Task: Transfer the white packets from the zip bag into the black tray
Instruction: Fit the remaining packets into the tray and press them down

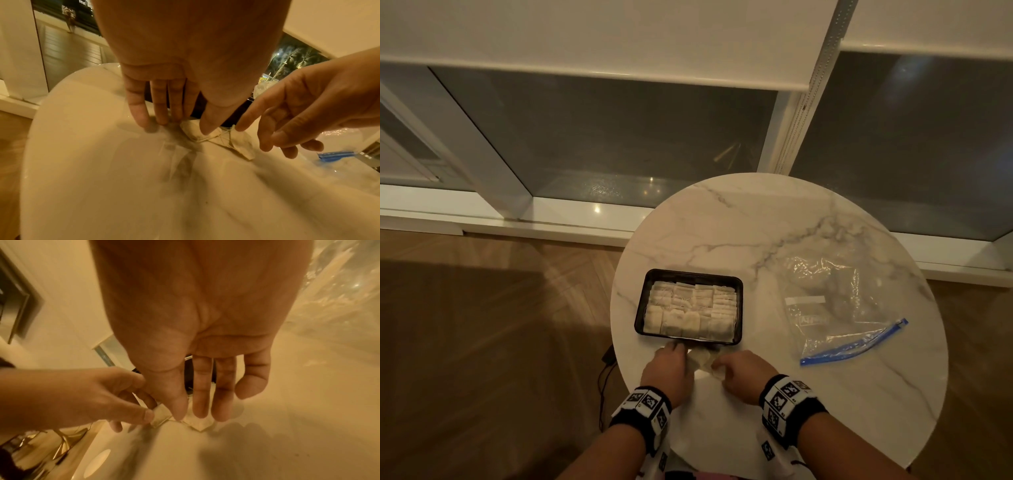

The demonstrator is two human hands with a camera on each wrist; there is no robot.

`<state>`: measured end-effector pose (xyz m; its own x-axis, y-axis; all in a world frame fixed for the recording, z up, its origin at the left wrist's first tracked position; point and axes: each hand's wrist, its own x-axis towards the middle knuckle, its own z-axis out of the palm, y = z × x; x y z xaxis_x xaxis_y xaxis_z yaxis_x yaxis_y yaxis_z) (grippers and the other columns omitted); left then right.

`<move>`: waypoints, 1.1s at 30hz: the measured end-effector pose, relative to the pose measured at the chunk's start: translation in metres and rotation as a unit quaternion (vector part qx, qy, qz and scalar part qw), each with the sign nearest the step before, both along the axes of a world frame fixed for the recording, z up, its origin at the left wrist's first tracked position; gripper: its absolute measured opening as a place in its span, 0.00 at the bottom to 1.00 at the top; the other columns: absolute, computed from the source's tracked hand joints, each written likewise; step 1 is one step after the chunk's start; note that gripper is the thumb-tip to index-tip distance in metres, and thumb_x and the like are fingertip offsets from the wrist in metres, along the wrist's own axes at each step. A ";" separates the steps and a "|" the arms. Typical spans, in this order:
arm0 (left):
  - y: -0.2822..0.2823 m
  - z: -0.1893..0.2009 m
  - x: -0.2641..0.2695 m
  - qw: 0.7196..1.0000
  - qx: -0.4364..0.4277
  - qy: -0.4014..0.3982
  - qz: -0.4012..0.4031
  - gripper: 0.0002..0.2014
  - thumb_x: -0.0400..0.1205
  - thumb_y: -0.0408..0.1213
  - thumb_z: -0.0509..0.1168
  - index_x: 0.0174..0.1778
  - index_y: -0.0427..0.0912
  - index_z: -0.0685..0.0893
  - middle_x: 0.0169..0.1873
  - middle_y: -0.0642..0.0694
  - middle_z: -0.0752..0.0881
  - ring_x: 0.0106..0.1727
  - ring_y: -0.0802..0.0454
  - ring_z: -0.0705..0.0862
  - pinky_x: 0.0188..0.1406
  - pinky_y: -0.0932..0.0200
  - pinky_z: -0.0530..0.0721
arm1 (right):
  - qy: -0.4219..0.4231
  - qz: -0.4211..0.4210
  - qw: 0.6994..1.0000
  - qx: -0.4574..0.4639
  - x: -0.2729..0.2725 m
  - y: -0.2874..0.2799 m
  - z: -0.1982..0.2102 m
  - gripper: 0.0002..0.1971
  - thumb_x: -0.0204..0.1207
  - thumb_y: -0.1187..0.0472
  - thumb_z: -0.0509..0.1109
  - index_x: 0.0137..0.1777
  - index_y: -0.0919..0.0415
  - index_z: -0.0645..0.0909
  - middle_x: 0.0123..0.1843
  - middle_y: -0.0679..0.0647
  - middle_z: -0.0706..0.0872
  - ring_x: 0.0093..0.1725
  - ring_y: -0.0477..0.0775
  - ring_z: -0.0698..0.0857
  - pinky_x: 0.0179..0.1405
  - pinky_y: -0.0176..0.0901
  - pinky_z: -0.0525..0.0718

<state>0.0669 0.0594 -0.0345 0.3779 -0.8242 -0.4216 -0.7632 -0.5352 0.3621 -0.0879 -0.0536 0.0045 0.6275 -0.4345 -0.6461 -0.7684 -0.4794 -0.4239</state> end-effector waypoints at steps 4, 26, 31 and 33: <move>-0.008 -0.006 -0.001 0.999 0.027 -0.001 0.035 0.18 0.81 0.50 0.65 0.63 0.44 0.78 0.63 0.43 0.80 0.64 0.43 0.79 0.63 0.48 0.82 | 0.027 0.052 0.998 -0.039 0.004 0.004 -0.006 0.23 0.77 0.61 0.63 0.70 0.40 0.77 0.67 0.51 0.85 0.64 0.58 0.84 0.62 0.49 0.82; 0.009 -0.005 0.023 0.989 0.074 0.055 0.111 0.23 0.73 0.61 0.66 0.54 0.47 0.80 0.51 0.46 0.86 0.52 0.45 0.86 0.52 0.49 0.86 | -0.020 0.067 0.990 -0.120 -0.006 0.016 -0.027 0.09 0.81 0.58 0.60 0.59 0.49 0.76 0.62 0.54 0.83 0.59 0.59 0.83 0.54 0.48 0.80; 0.014 0.000 0.025 0.990 0.077 0.048 0.109 0.25 0.75 0.69 0.60 0.51 0.50 0.78 0.50 0.48 0.85 0.51 0.46 0.85 0.52 0.48 0.86 | -0.031 0.015 0.994 -0.104 -0.016 0.015 -0.030 0.11 0.80 0.52 0.64 0.60 0.49 0.76 0.61 0.52 0.84 0.59 0.56 0.82 0.55 0.45 0.79; 0.016 0.000 0.025 0.991 0.073 0.046 0.104 0.27 0.75 0.70 0.58 0.52 0.50 0.78 0.50 0.48 0.85 0.51 0.45 0.85 0.54 0.48 0.86 | -0.024 -0.012 0.995 -0.092 -0.021 0.015 -0.031 0.12 0.78 0.48 0.68 0.57 0.50 0.76 0.58 0.51 0.83 0.54 0.53 0.81 0.52 0.43 0.78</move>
<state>0.0923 0.0756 -0.0345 0.4881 -0.6600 -0.5711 -0.5977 -0.7296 0.3323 -0.1093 -0.0383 -0.0261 0.6433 -0.5577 -0.5246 -0.7619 -0.5339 -0.3666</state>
